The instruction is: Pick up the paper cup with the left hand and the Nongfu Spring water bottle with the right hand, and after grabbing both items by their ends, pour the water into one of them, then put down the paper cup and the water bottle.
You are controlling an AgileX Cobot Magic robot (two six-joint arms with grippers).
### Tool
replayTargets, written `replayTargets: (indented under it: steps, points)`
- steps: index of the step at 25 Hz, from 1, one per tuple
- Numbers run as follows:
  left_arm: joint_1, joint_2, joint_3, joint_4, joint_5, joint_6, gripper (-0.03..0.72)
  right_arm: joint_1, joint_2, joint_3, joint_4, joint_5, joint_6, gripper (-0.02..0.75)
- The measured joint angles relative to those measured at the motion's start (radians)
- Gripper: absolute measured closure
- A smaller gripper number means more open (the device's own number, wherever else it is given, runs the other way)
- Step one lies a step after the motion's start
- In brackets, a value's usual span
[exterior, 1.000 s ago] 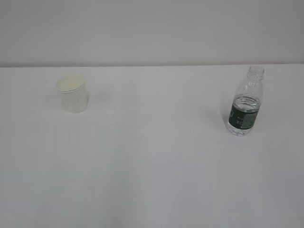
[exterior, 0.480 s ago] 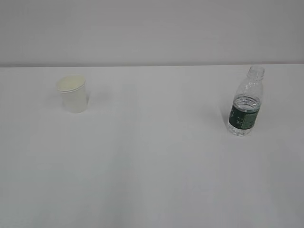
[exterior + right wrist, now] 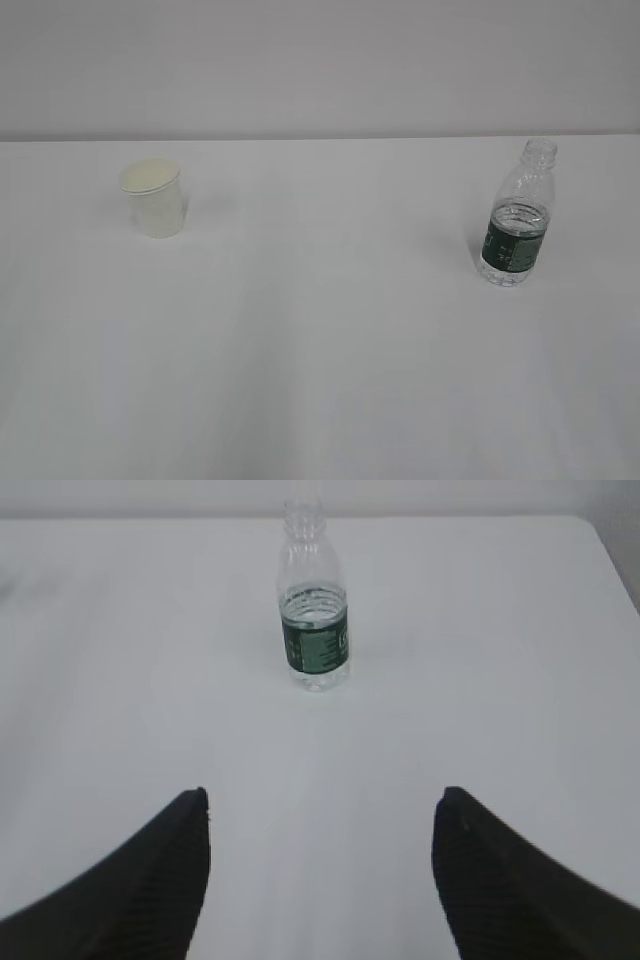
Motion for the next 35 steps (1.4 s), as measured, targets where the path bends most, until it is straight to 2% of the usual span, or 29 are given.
replayTargets:
  steps: [4, 7, 13, 19, 26, 30, 35]
  points:
    - [0.000, 0.117, 0.000, -0.073, -0.085, 0.000, 0.131, 0.000, 0.045, 0.000, 0.020, -0.049, 0.002, 0.218]
    - [0.000, 0.193, 0.000, -0.079, -0.136, 0.000, 0.132, 0.000, 0.072, 0.000, 0.038, -0.136, 0.002, 0.218]
    - [0.000, 0.225, 0.000, -0.032, -0.400, 0.000, 0.165, 0.000, 0.151, 0.000, 0.162, -0.348, 0.005, 0.218]
    - [-0.002, 0.290, 0.000, 0.010, -0.546, 0.000, 0.173, 0.000, 0.238, 0.000, 0.188, -0.546, -0.030, 0.218]
    - [-0.039, 0.427, 0.000, 0.020, -0.693, 0.000, 0.174, 0.000, 0.408, 0.000, 0.221, -0.703, -0.041, 0.218]
    - [-0.058, 0.540, 0.000, -0.013, -0.777, 0.000, 0.175, 0.000, 0.474, 0.000, 0.229, -0.802, -0.052, 0.218]
    - [-0.126, 0.690, 0.000, -0.044, -0.934, 0.000, 0.183, 0.000, 0.501, 0.000, 0.229, -0.911, -0.100, 0.218]
